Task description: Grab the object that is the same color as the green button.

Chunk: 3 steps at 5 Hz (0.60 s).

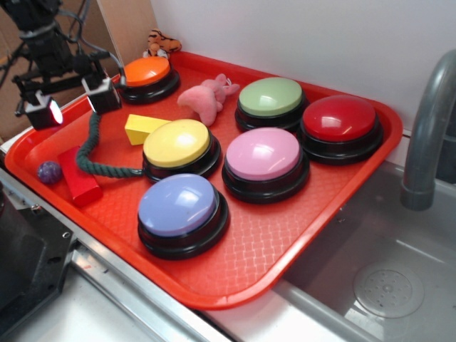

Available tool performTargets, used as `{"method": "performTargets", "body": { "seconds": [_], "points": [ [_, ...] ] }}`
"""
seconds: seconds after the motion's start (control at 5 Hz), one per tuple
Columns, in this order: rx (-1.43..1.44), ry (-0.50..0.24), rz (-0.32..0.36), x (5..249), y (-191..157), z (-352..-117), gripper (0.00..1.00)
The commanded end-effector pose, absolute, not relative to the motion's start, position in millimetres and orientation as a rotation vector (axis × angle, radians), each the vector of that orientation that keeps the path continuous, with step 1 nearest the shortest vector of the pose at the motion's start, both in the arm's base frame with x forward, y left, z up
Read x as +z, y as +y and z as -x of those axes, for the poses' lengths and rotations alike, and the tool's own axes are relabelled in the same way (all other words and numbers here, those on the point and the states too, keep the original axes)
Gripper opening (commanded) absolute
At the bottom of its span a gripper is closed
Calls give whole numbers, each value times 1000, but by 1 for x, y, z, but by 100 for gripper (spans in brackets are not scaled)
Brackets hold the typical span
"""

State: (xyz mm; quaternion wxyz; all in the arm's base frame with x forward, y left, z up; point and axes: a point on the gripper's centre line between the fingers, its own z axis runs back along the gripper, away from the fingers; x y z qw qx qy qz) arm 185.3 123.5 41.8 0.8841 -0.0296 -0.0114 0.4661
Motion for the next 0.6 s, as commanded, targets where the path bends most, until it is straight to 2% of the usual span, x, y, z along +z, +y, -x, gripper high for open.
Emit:
{"method": "performTargets", "body": {
  "seconds": [0.0, 0.2, 0.4],
  "points": [
    [1050, -88, 38, 21, 140, -189, 100],
    [1054, -98, 41, 15, 136, -192, 31],
    [1041, -89, 43, 14, 137, -191, 0]
  ]
}}
